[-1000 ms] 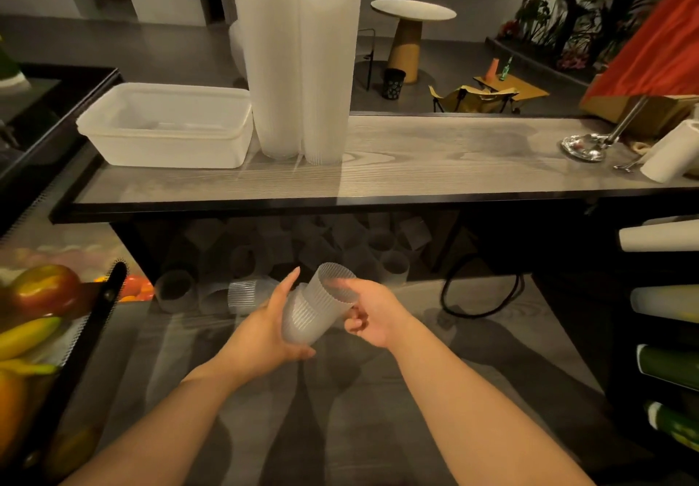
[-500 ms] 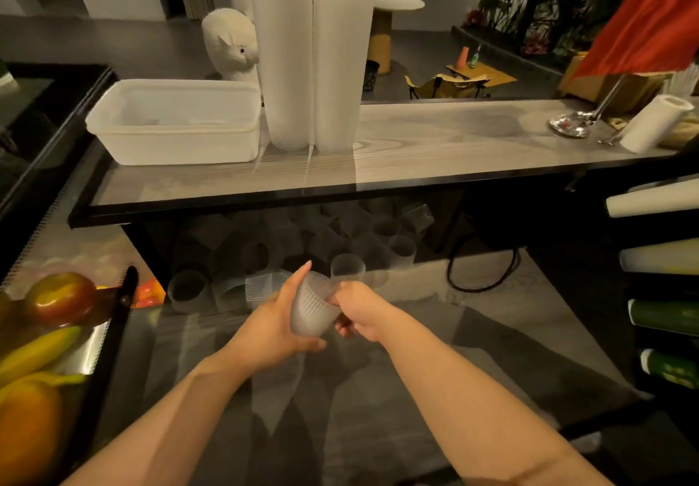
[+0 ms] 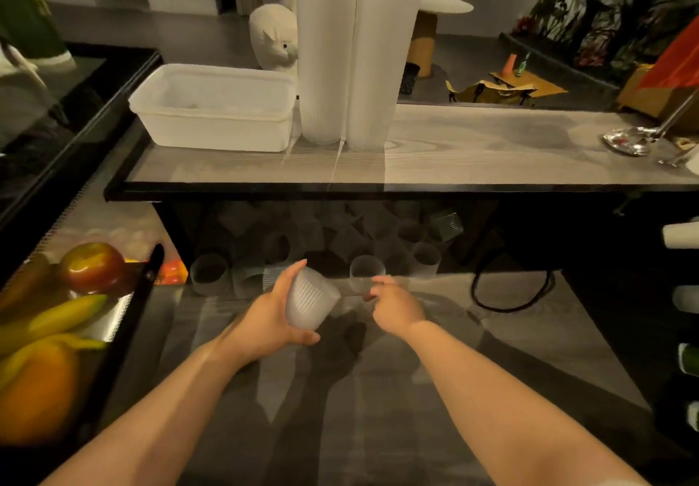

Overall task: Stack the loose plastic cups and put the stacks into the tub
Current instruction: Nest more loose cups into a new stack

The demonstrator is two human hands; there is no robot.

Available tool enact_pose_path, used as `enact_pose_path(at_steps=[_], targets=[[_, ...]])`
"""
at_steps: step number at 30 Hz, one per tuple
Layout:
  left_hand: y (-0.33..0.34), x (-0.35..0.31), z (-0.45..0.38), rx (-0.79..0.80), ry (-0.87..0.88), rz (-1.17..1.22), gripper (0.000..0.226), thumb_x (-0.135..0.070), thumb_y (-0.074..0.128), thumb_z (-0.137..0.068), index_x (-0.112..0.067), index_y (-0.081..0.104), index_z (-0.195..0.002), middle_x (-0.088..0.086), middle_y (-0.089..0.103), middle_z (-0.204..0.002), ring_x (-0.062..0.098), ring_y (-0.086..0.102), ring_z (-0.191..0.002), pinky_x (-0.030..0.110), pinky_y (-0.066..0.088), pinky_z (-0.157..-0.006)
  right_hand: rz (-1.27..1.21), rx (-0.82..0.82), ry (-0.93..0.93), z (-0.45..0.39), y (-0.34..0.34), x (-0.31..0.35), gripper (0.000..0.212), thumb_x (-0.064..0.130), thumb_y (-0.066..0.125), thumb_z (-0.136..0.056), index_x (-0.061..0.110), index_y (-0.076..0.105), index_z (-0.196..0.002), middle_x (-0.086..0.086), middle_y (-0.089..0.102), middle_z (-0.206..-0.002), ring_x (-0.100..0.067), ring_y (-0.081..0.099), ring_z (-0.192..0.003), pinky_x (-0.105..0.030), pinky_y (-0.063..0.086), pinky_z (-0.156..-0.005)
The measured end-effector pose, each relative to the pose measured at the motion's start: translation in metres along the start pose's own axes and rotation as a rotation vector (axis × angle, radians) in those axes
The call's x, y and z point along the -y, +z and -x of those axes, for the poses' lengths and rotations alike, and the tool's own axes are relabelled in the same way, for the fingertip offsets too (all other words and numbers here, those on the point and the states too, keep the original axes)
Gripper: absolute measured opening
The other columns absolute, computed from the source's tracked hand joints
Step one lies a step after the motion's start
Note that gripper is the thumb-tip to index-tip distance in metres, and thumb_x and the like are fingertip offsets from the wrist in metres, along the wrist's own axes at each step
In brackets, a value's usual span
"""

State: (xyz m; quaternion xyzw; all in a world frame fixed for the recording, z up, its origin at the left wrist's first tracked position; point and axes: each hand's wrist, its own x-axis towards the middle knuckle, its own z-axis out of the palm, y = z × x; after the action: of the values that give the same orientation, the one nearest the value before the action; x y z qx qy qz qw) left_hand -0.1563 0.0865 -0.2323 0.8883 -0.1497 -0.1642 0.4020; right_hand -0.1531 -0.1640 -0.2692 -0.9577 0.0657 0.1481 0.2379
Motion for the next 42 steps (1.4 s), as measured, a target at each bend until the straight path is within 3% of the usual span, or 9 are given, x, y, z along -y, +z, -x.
enact_pose_path(at_steps=[3, 6, 12, 18, 22, 25, 30, 37, 42], targets=[[0.01, -0.005, -0.001, -0.045, -0.049, 0.002, 0.125, -0.027, 0.092, -0.062, -0.05, 0.005, -0.149, -0.004, 0.046, -0.134, 0.013, 0.049, -0.112, 0.024, 0.038, -0.09, 0.126, 0.088, -0.096, -0.011, -0.005, -0.013, 0.041, 0.006, 0.05, -0.091, 0.015, 0.059, -0.13, 0.006, 0.025, -0.158, -0.017, 0.035, -0.14, -0.031, 0.031, -0.115], [0.025, -0.016, 0.001, -0.083, -0.119, -0.008, 0.125, -0.028, 0.092, -0.063, -0.047, 0.005, -0.151, 0.003, 0.051, -0.137, 0.02, 0.054, -0.115, 0.026, 0.04, -0.089, 0.21, 0.136, -0.171, -0.02, -0.013, -0.023, 0.046, 0.006, 0.052, -0.092, 0.011, 0.053, -0.137, -0.002, 0.034, -0.154, -0.022, 0.037, -0.139, -0.031, 0.03, -0.115], [0.048, -0.036, -0.002, -0.055, -0.153, -0.106, 0.126, -0.042, 0.09, -0.058, -0.059, 0.001, -0.146, 0.0, 0.046, -0.145, 0.019, 0.051, -0.122, 0.031, 0.045, -0.096, 0.334, 0.167, -0.252, -0.033, -0.011, -0.038, 0.032, 0.007, 0.057, -0.09, 0.005, 0.056, -0.122, -0.015, 0.059, -0.118, -0.031, 0.06, -0.11, -0.04, 0.047, -0.098], [0.06, -0.046, -0.009, -0.077, -0.129, -0.146, 0.124, -0.043, 0.088, -0.064, -0.065, -0.005, -0.143, -0.001, 0.039, -0.151, 0.018, 0.05, -0.124, 0.033, 0.048, -0.097, 0.306, 0.098, -0.256, -0.047, -0.013, -0.054, 0.028, 0.013, 0.061, -0.087, 0.015, 0.062, -0.115, -0.009, 0.065, -0.108, -0.03, 0.065, -0.098, -0.042, 0.054, -0.09], [0.068, -0.046, -0.005, -0.057, -0.13, -0.195, 0.124, -0.042, 0.088, -0.065, -0.059, -0.004, -0.146, -0.001, 0.037, -0.152, 0.016, 0.049, -0.123, 0.03, 0.044, -0.098, -0.092, -0.074, -0.276, -0.048, -0.018, -0.061, 0.012, 0.023, 0.066, -0.087, 0.023, 0.075, -0.096, 0.003, 0.067, -0.101, -0.017, 0.064, -0.092, -0.03, 0.052, -0.085], [0.072, -0.043, -0.005, -0.081, -0.138, -0.19, 0.124, -0.041, 0.088, -0.065, -0.059, -0.004, -0.146, 0.001, 0.039, -0.15, 0.017, 0.049, -0.123, 0.03, 0.045, -0.098, -0.613, -0.208, -0.226, -0.032, -0.034, -0.053, 0.003, 0.02, 0.075, -0.083, 0.022, 0.075, -0.085, 0.005, 0.07, -0.084, -0.011, 0.064, -0.077, -0.026, 0.051, -0.075], [0.086, -0.048, -0.013, -0.146, -0.149, -0.122, 0.13, -0.039, 0.09, -0.061, -0.057, -0.005, -0.147, 0.003, 0.041, -0.15, 0.021, 0.047, -0.13, 0.038, 0.044, -0.106, -1.169, -0.083, -0.218, 0.007, -0.063, -0.04, 0.021, 0.013, 0.067, -0.091, 0.026, 0.069, -0.106, -0.002, 0.067, -0.085, -0.013, 0.061, -0.066, -0.024, 0.055, -0.066], [0.092, -0.06, -0.016, -0.217, -0.073, -0.028, 0.136, -0.037, 0.093, -0.06, -0.048, -0.007, -0.152, -0.009, 0.048, -0.143, 0.012, 0.056, -0.12, 0.033, 0.048, -0.101, -0.872, -0.053, -0.367, 0.008, -0.078, -0.036, 0.026, 0.012, 0.062, -0.094, 0.033, 0.071, -0.106, 0.006, 0.069, -0.089, -0.005, 0.054, -0.057, -0.021, 0.05, -0.061], [0.088, -0.068, -0.014, -0.201, -0.069, -0.13, 0.131, -0.048, 0.087, -0.064, -0.054, -0.012, -0.148, -0.001, 0.056, -0.138, 0.017, 0.06, -0.113, 0.033, 0.05, -0.092, -0.627, 0.014, -0.476, 0.015, -0.08, -0.03, 0.026, 0.014, 0.059, -0.096, 0.025, 0.07, -0.117, 0.014, 0.067, -0.102, -0.007, 0.063, -0.083, -0.019, 0.054, -0.07]])
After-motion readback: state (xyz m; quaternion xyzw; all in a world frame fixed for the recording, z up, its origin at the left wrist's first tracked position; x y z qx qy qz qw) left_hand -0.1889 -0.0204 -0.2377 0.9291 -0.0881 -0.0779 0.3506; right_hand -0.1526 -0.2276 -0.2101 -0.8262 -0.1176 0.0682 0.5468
